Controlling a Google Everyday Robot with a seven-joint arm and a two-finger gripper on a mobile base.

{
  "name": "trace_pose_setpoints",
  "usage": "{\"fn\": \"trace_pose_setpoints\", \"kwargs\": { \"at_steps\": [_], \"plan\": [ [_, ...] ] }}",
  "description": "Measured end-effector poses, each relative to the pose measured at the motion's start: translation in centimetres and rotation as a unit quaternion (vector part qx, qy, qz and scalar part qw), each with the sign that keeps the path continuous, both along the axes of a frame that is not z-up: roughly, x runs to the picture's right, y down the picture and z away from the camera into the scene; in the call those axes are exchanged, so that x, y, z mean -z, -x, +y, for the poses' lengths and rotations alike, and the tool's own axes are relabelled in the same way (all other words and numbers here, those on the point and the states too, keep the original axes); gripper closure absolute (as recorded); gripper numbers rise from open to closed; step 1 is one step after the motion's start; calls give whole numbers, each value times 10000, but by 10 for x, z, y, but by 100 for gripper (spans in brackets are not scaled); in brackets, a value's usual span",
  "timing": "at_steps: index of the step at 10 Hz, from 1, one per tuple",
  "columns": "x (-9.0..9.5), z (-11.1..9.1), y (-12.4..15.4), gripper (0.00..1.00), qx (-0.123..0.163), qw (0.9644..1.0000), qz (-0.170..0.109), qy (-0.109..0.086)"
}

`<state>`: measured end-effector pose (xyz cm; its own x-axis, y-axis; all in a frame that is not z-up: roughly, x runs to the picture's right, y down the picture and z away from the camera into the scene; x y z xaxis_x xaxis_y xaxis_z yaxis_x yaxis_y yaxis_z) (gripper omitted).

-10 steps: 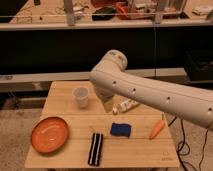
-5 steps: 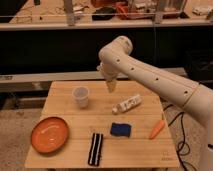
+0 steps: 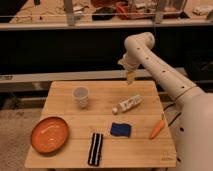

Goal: Move the arm in a circular motion

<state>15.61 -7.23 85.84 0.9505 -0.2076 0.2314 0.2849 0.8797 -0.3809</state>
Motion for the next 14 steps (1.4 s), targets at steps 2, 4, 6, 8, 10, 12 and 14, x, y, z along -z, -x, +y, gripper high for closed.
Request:
{"fn": "trace_pose_setpoints", "kwargs": {
  "at_steps": [2,4,6,8,10,12,14],
  "plan": [
    [-13,19,-44,20,-217,9990,259,305],
    [-8,48,-83,20,-423,9958,529,613],
    [31,84,-105,20,-683,9911,780,836],
    [74,111,-102,20,-838,9862,1104,905],
    [119,138,-91,20,-990,9798,1440,977],
    [141,160,-97,20,-1008,9800,1426,958],
    [149,176,-93,20,-961,9812,1376,956]
  ]
}}
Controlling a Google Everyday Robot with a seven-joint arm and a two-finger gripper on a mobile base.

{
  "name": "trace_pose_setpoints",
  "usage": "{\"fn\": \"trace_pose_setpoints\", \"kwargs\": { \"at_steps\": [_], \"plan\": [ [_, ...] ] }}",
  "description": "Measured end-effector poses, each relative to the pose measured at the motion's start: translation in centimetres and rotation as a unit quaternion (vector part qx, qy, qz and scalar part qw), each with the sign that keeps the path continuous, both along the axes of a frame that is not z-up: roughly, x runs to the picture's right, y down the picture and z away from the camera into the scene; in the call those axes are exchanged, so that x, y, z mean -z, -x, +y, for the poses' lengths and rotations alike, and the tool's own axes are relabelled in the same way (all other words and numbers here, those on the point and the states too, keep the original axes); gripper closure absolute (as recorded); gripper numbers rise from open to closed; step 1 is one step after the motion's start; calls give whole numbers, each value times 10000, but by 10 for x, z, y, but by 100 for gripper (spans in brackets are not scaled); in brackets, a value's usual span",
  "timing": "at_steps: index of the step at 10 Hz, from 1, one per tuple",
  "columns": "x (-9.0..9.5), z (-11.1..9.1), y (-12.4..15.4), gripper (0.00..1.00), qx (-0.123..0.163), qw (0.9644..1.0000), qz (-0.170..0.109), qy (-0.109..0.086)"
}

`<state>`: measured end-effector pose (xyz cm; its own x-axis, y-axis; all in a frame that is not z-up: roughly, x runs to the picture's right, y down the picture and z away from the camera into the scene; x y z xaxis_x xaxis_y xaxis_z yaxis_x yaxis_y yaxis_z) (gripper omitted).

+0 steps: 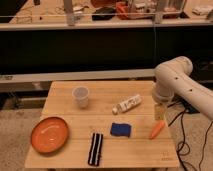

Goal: Move the arm in a circular motion

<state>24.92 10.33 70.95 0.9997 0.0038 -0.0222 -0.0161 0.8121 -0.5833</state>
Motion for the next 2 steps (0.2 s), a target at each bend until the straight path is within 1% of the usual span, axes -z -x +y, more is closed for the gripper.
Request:
{"fn": "trace_pose_setpoints", "kwargs": {
  "at_steps": [1,2],
  "plan": [
    [1,1,7,20,33,10000,-13,-7],
    [2,2,20,20,83,10000,-32,-18]
  ]
}}
